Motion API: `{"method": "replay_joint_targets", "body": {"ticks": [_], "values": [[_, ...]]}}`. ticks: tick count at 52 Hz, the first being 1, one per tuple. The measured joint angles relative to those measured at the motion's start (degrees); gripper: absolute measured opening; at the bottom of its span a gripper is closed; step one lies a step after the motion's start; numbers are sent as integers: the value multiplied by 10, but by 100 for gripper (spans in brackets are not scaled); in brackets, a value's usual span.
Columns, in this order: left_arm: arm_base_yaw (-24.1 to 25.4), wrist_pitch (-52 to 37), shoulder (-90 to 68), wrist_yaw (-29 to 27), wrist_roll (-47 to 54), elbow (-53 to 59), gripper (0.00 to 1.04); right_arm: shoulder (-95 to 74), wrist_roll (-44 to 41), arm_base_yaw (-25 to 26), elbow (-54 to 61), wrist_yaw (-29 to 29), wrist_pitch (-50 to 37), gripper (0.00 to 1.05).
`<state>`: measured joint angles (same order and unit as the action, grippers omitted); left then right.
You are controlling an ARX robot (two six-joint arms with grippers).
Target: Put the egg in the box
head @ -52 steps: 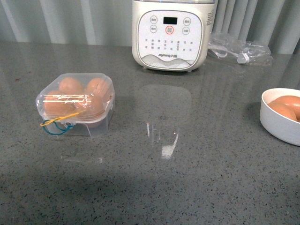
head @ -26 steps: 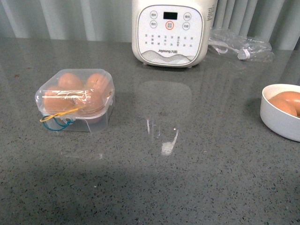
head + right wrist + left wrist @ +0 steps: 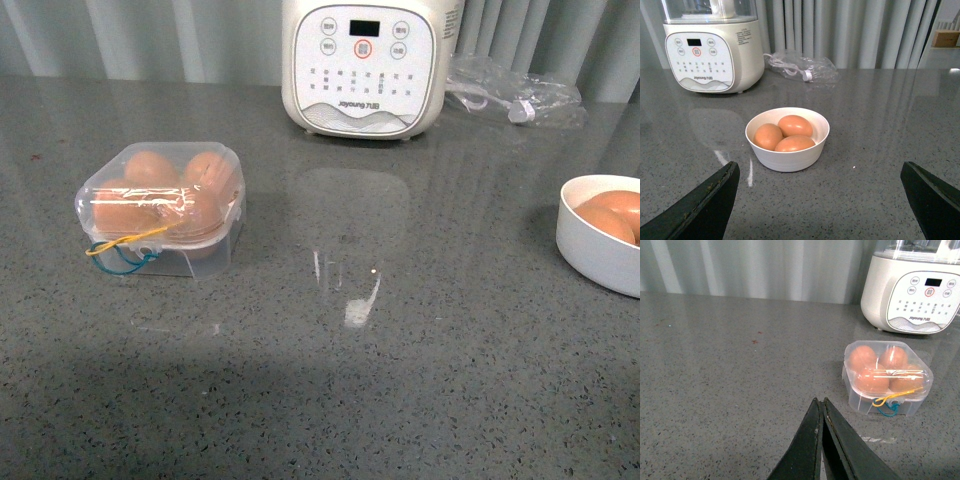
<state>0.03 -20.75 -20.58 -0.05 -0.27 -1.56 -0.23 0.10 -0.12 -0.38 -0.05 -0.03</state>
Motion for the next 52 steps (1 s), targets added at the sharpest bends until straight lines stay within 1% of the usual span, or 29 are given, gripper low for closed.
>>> {"method": "replay_joint_targets", "body": {"ticks": [13, 28, 30, 31, 33, 47, 49, 50, 52], "values": [[0, 63, 64, 0, 0, 0, 4, 0, 0, 0, 0, 0, 0, 98], [0, 105, 105, 0, 0, 0, 4, 0, 0, 0, 0, 0, 0, 98], [0, 142, 135, 0, 0, 0, 4, 0, 0, 0, 0, 0, 0, 98], [0, 177, 159, 1, 0, 0, 4, 0, 0, 0, 0, 0, 0, 98], [0, 201, 183, 0, 0, 0, 4, 0, 0, 0, 0, 0, 0, 98], [0, 207, 203, 0, 0, 0, 4, 0, 0, 0, 0, 0, 0, 98], [0, 207, 203, 0, 0, 0, 9, 0, 0, 0, 0, 0, 0, 98], [0, 207, 203, 0, 0, 0, 14, 0, 0, 0, 0, 0, 0, 98], [0, 207, 203, 0, 0, 0, 19, 0, 0, 0, 0, 0, 0, 98]]}}
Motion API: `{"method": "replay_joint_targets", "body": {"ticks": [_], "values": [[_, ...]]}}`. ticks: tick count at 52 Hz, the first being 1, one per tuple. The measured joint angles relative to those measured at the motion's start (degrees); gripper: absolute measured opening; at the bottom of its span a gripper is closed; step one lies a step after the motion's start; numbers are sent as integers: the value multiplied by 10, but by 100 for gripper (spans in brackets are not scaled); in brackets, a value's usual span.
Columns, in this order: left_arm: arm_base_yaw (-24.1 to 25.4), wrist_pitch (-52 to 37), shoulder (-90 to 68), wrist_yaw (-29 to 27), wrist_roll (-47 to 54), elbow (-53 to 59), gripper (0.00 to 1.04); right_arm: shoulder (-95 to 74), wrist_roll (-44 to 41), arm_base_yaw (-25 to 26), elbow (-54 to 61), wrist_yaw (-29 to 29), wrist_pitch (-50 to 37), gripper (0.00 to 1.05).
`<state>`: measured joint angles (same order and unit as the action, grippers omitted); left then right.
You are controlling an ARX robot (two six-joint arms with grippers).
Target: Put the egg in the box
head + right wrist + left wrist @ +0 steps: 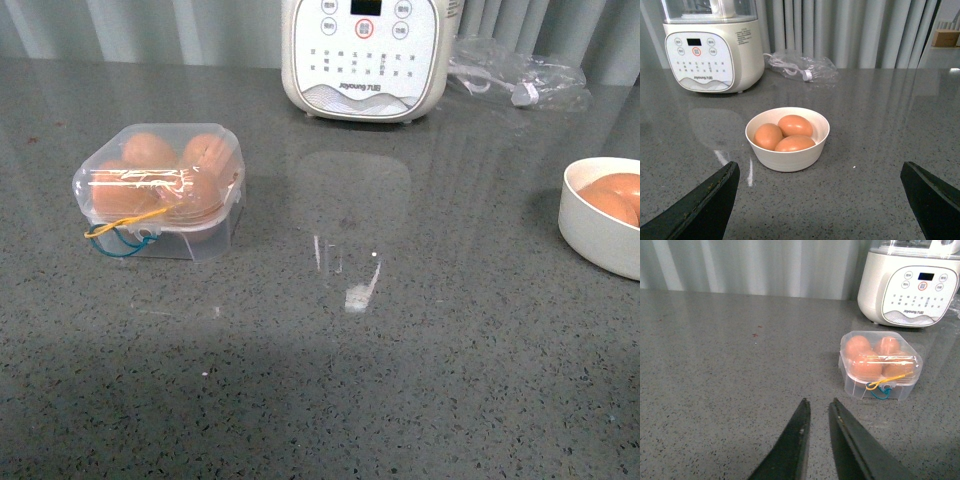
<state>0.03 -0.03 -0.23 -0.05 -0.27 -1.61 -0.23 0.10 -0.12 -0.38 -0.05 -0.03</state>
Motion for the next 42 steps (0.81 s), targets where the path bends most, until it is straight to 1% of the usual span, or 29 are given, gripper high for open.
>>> {"method": "replay_joint_targets", "body": {"ticks": [1, 5, 8, 11, 16, 19, 20, 22, 24, 28, 42], "values": [[0, 0, 0, 0, 0, 0, 21, 0, 0, 0, 0, 0, 0, 98], [0, 0, 0, 0, 0, 0, 35, 0, 0, 0, 0, 0, 0, 98], [0, 0, 0, 0, 0, 0, 50, 0, 0, 0, 0, 0, 0, 98], [0, 0, 0, 0, 0, 0, 57, 0, 0, 0, 0, 0, 0, 98], [0, 0, 0, 0, 0, 0, 74, 0, 0, 0, 0, 0, 0, 98], [0, 0, 0, 0, 0, 0, 89, 0, 0, 0, 0, 0, 0, 98], [0, 0, 0, 0, 0, 0, 90, 0, 0, 0, 0, 0, 0, 98], [0, 0, 0, 0, 0, 0, 97, 0, 0, 0, 0, 0, 0, 98], [0, 0, 0, 0, 0, 0, 100, 0, 0, 0, 0, 0, 0, 98], [0, 0, 0, 0, 0, 0, 97, 0, 0, 0, 0, 0, 0, 98], [0, 0, 0, 0, 0, 0, 98, 0, 0, 0, 0, 0, 0, 98]]}}
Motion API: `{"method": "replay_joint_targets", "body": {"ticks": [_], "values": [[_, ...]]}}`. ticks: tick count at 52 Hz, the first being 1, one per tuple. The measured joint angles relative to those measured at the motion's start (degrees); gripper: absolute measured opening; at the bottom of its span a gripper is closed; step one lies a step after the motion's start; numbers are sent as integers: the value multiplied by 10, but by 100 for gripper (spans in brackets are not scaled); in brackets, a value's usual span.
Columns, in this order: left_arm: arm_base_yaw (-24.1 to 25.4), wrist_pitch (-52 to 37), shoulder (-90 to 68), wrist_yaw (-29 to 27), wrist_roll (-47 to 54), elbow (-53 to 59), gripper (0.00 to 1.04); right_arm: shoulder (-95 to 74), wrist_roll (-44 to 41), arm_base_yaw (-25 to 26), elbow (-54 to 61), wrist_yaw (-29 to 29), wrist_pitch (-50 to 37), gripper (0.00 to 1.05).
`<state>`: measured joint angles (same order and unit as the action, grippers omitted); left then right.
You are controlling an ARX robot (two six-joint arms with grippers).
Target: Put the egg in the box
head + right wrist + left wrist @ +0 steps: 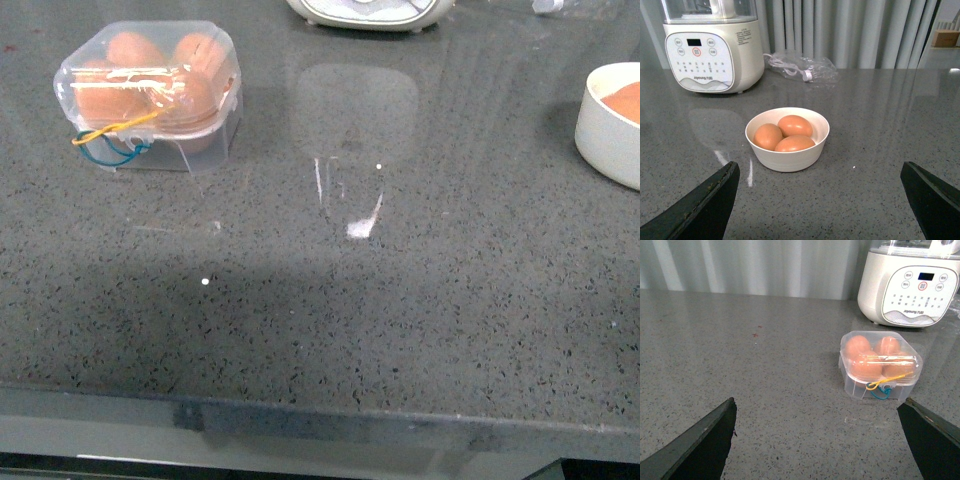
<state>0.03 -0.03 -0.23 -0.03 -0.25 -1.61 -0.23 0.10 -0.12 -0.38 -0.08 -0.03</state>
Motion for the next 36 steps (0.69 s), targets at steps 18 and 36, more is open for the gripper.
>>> {"method": "replay_joint_targets", "body": {"ticks": [18, 36], "values": [[0, 0, 0, 0, 0, 0, 98, 0, 0, 0, 0, 0, 0, 98], [0, 0, 0, 0, 0, 0, 98, 0, 0, 0, 0, 0, 0, 98]]}}
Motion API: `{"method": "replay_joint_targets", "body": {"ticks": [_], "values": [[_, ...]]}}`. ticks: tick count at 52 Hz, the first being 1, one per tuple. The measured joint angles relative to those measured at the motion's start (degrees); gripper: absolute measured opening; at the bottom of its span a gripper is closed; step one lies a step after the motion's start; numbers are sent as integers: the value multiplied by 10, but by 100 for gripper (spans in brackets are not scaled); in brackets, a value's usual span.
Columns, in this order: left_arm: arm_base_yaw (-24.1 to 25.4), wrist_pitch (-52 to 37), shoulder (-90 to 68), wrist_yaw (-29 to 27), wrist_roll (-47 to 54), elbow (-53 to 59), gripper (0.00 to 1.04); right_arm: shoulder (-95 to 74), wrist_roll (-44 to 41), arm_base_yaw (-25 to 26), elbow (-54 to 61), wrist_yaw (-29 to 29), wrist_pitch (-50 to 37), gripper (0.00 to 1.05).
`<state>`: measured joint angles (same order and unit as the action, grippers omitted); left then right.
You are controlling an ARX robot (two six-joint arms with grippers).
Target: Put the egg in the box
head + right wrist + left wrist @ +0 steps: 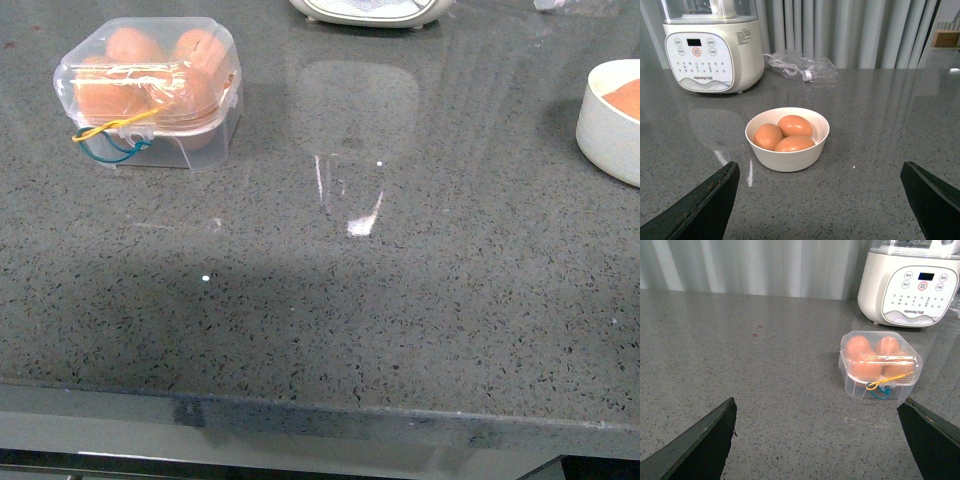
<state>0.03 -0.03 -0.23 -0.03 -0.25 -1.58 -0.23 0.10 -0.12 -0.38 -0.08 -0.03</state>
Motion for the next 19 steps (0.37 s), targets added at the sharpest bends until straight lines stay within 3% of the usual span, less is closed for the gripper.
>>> {"method": "replay_joint_targets", "body": {"ticks": [19], "values": [[0, 0, 0, 0, 0, 0, 98, 0, 0, 0, 0, 0, 0, 98]]}}
